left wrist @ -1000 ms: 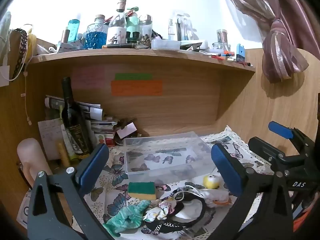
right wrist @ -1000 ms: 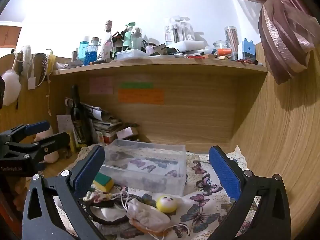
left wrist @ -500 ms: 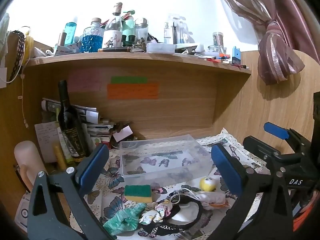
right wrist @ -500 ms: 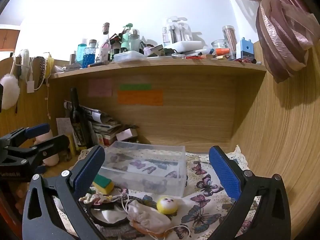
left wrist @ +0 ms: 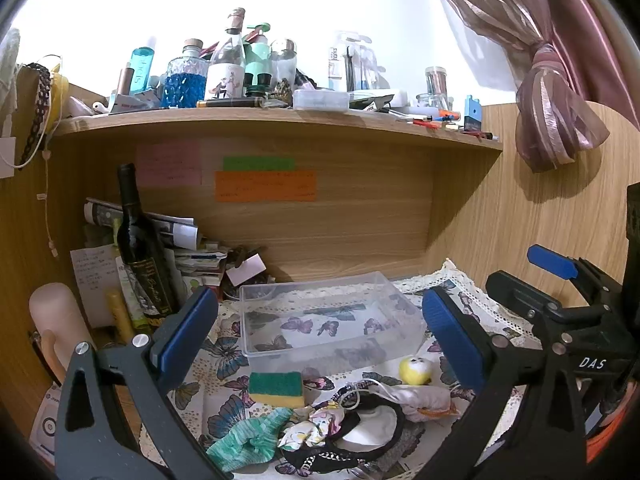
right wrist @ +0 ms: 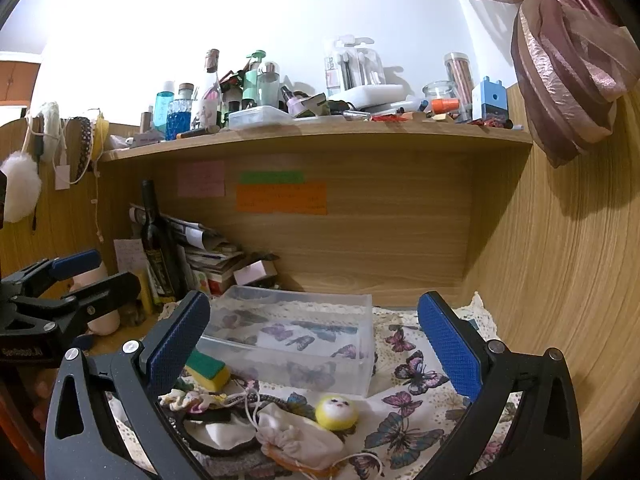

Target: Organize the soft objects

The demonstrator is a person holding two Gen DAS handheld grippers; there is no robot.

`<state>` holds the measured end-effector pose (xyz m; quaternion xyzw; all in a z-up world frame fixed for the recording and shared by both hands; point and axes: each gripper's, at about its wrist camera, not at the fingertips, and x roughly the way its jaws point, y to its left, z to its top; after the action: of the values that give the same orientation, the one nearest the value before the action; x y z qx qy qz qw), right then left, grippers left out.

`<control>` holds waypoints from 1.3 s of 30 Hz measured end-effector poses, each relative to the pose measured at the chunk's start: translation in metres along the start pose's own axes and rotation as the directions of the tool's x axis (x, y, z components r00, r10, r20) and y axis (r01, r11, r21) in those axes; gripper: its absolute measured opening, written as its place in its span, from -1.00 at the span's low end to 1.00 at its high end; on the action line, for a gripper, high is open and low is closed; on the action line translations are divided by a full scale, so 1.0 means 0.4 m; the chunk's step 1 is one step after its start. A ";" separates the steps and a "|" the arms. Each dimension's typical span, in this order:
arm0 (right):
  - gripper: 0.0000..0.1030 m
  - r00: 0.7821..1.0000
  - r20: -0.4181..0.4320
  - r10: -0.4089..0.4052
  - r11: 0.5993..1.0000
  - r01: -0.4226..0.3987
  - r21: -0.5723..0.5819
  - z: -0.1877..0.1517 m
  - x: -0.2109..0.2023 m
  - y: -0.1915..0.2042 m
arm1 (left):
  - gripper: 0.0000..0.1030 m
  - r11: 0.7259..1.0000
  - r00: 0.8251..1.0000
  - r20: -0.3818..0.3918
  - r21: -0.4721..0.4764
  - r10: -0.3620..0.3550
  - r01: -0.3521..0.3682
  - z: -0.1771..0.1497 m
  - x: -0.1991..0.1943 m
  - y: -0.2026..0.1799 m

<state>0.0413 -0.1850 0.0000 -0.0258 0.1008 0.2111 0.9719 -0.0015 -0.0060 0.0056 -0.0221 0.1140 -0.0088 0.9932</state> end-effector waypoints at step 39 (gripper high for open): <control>1.00 0.999 0.025 0.038 0.999 -0.038 0.004 0.010 -0.006 0.008 | 1.00 1.000 1.000 0.025 0.010 -0.009 0.009 -0.003 -0.013 -0.007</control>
<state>0.0386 -0.1828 0.0042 -0.0189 0.0897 0.2295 0.9690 -0.0068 -0.0087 0.0056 -0.0180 0.1013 -0.0137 0.9946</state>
